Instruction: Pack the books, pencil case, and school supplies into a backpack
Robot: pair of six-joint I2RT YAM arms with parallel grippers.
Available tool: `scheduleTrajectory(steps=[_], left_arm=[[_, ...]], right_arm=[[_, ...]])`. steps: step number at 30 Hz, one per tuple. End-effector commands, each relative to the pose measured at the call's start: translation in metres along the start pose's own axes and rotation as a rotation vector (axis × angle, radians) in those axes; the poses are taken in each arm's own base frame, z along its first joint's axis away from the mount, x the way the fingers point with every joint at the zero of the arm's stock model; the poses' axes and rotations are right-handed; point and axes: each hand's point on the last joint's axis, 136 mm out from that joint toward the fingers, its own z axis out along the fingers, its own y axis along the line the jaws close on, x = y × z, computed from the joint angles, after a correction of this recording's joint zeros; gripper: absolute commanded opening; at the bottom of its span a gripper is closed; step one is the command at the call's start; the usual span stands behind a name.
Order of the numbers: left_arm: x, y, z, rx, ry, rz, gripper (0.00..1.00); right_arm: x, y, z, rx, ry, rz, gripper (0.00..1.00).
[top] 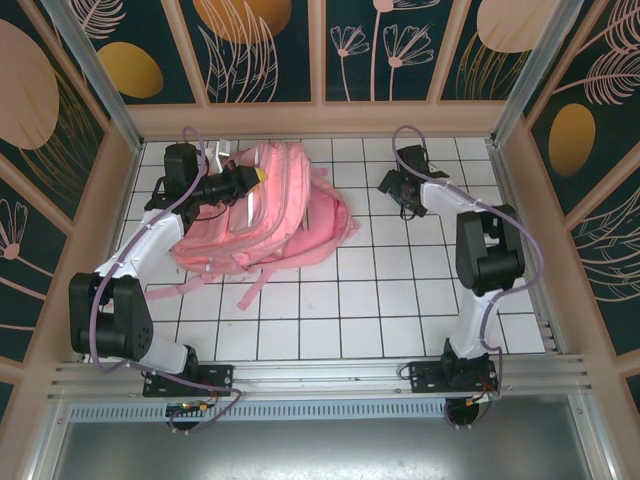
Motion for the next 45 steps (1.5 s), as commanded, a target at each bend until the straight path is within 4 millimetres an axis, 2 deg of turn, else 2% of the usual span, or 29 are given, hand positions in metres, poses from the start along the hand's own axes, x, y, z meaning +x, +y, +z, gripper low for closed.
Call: scheduleTrajectory(steps=[1,8,14,18,22,26,30,34,38,42,45], left_arm=[[-0.01,-0.025,-0.004,0.057,-0.017,0.078,0.0],[-0.009,-0.022,-0.002,0.051,-0.013,0.073,0.0],[-0.011,-0.02,0.0,0.05,-0.013,0.072,0.0],[-0.012,-0.018,0.002,0.048,-0.008,0.071,0.0],[-0.013,-0.012,0.004,0.022,-0.007,0.06,0.0],[-0.011,-0.007,0.008,-0.009,0.004,0.07,0.0],[-0.008,-0.009,0.01,0.001,0.009,0.066,0.0],[-0.008,-0.015,0.009,0.016,0.001,0.067,0.0],[-0.008,-0.022,0.006,0.04,-0.005,0.068,0.0],[-0.01,-0.03,0.002,0.051,-0.023,0.076,0.0],[-0.011,-0.035,-0.001,0.057,-0.035,0.078,0.0]], right_arm=[[-0.012,-0.006,0.013,0.057,-0.005,0.051,0.94],[-0.017,-0.006,0.044,0.077,0.027,0.085,0.95],[-0.011,-0.014,0.068,0.131,0.083,0.086,0.93],[-0.001,-0.02,0.075,0.148,0.116,0.079,0.84],[0.005,-0.023,0.069,0.139,0.121,0.071,0.65],[0.006,-0.025,0.059,0.127,0.111,0.063,0.48],[0.008,-0.023,0.042,0.092,0.094,0.046,0.37],[0.006,-0.015,0.019,0.054,0.066,0.02,0.33],[0.009,-0.005,-0.006,0.015,0.048,-0.004,0.33],[0.015,0.018,-0.035,-0.057,0.035,-0.035,0.33],[0.025,0.043,-0.058,-0.127,0.026,-0.08,0.33]])
